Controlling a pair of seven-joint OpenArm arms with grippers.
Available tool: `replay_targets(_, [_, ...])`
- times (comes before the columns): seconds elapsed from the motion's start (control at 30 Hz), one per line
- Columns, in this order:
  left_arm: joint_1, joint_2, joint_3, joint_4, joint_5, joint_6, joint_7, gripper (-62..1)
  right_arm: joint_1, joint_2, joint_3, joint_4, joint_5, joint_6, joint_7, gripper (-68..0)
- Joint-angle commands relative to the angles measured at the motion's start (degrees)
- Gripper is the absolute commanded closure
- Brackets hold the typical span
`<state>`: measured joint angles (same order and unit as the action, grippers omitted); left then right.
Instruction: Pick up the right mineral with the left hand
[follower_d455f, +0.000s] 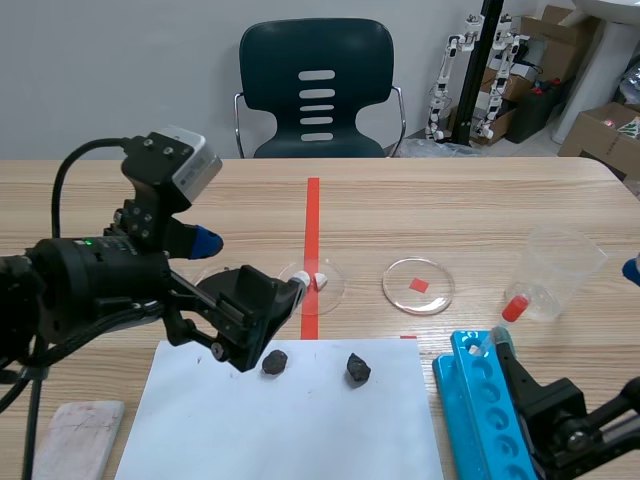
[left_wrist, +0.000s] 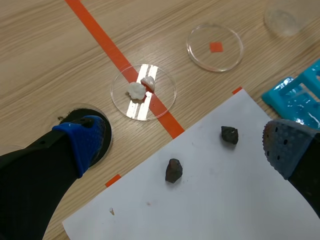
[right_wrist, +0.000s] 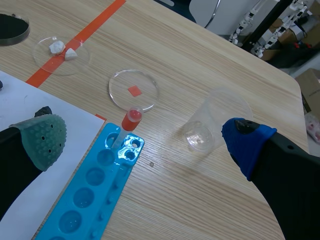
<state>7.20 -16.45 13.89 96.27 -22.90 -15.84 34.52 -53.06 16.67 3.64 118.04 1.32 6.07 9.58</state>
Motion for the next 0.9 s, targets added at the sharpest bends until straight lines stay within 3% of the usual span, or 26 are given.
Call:
replay_targets(0.0, [-1.4,2.1,-0.3,-2.2,1.4,-0.6,1.0,-62.3,0.1,0.0,0.2,1.0,0.4,-0.2,0.8,-67.9])
replay_targets(0.07, [-3.4,4.8,-0.3,-5.7,3.3,-1.8,2.6,-62.3,0.1,0.0,0.2,1.0,0.4,-0.2,0.8,-67.9])
replay_targets(0.17, [-6.3,6.8,0.8,-10.3,3.4,-2.1,3.6,-62.3,0.1,0.0,0.2,1.0,0.4,-0.2,0.8,-67.9])
replay_targets(0.23, [-8.3,6.8,3.0,-12.2,2.5,-0.3,4.8,-62.3,0.1,0.0,0.2,1.0,0.4,-0.2,0.8,-67.9])
replay_targets(0.4, [-13.0,5.9,10.4,-15.0,2.1,8.8,7.3,-62.3,0.1,0.0,0.2,1.0,0.4,-0.2,0.8,-67.9])
replay_targets(0.6, [-16.8,5.8,19.1,-15.3,1.0,16.7,9.3,-62.3,0.1,0.0,0.2,1.0,0.4,-0.2,0.8,-67.9])
replay_targets(0.87, [-21.9,5.8,29.7,-15.7,1.0,33.3,16.0,-62.3,0.1,0.0,0.2,1.0,0.4,-0.2,0.8,-67.9])
